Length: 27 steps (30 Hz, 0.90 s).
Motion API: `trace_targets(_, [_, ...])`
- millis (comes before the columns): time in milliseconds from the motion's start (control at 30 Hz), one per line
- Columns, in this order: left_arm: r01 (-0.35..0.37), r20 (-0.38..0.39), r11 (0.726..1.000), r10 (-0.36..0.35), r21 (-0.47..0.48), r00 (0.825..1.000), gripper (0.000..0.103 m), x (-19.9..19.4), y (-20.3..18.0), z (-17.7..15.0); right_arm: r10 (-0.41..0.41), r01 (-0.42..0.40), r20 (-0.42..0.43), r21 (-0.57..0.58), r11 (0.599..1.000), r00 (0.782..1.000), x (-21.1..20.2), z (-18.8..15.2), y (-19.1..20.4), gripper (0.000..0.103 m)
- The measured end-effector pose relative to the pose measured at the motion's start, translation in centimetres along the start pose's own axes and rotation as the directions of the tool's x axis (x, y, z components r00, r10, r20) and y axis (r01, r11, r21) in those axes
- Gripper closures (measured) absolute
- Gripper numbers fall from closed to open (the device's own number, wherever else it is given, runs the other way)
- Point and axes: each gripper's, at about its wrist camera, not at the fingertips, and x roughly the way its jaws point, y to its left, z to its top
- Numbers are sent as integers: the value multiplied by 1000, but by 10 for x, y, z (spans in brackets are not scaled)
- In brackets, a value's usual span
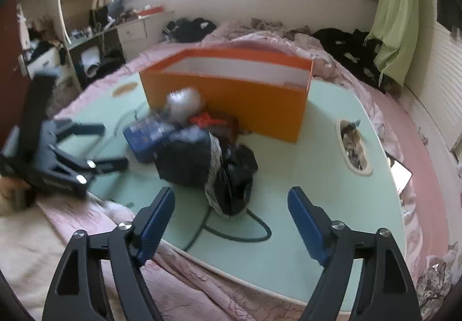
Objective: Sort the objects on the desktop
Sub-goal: 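Set the plastic-wrapped item on the table behind the blue tin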
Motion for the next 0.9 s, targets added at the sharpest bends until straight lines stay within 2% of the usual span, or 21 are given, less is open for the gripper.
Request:
trace_targets(67, [1,0,1000,-1,0,1000,0,0,0,0,-38,37,-36,-23,999,999,16,-5,5,16])
trace_targets(100, [1,-2,1000,-1,1,1000,0,0,0,0,-28,27,-32,-19,999,999,23,-6,6,12])
trace_targets(133, [0,1,1000,0,1,1000,0,0,0,-1,-36,35,-23,-6,999,999,28,-7,5,1])
trace_targets(300, [0,2,1000,0,1,1000,0,1,1,-1,-56,56,19,15,998,998,30,-11,2,0])
trace_targets(900, [-1,18,1000,1,-2,1000,0,1,3,-2,-53,52,63,15,999,997,28,-14,6,0])
